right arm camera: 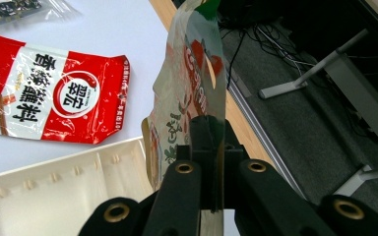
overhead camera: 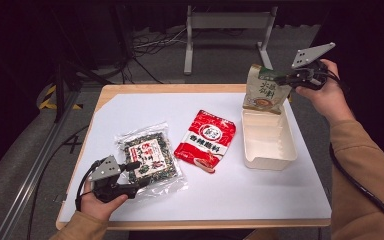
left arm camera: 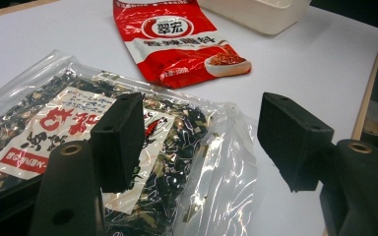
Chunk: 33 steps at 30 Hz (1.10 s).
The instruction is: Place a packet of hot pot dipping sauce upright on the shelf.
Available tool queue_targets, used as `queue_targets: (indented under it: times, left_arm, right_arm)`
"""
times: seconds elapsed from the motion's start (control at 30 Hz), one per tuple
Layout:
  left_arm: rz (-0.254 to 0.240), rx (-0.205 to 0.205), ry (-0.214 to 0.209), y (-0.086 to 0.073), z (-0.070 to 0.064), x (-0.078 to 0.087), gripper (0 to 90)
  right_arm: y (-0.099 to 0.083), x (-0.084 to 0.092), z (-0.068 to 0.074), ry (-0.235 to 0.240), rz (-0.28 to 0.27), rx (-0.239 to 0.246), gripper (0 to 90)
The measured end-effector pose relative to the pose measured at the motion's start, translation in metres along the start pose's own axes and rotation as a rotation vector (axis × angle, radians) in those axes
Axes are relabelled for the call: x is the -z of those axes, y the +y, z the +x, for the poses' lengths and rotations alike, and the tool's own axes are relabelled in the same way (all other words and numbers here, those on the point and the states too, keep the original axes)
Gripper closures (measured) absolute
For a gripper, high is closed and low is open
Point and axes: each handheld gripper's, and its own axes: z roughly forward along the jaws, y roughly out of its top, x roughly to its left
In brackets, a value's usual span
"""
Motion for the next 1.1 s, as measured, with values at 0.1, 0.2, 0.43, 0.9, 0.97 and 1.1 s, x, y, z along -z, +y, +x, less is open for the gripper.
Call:
queue_targets:
  times: [0.1,0.2,0.43,0.9,0.97,1.1]
  left_arm:
    - [0.0,0.001,0.005,-0.001,0.0,0.002,35.2]
    - [0.003,0.013,0.006,-0.002,-0.001,0.003,35.3]
    - [0.002,0.01,0.011,-0.003,-0.001,0.003,35.4]
    - [0.003,0.013,0.008,-0.003,-0.001,0.003,35.4]
    - [0.003,0.014,0.008,-0.003,-0.001,0.003,35.4]
    - [0.003,0.009,0.008,-0.003,0.0,0.003,35.4]
  right_arm:
    - [-0.002,-0.004,-0.003,-0.004,0.006,0.004,89.5]
    - [-0.005,-0.007,-0.005,-0.009,0.014,0.01,89.5]
    - [-0.012,-0.015,-0.007,-0.018,0.031,0.013,89.4]
    - [-0.022,-0.03,-0.008,-0.003,0.056,0.005,89.3]
    - [-0.023,-0.032,-0.007,0.001,0.065,0.003,89.3]
    - [-0.026,-0.036,-0.006,0.008,0.072,-0.003,89.2]
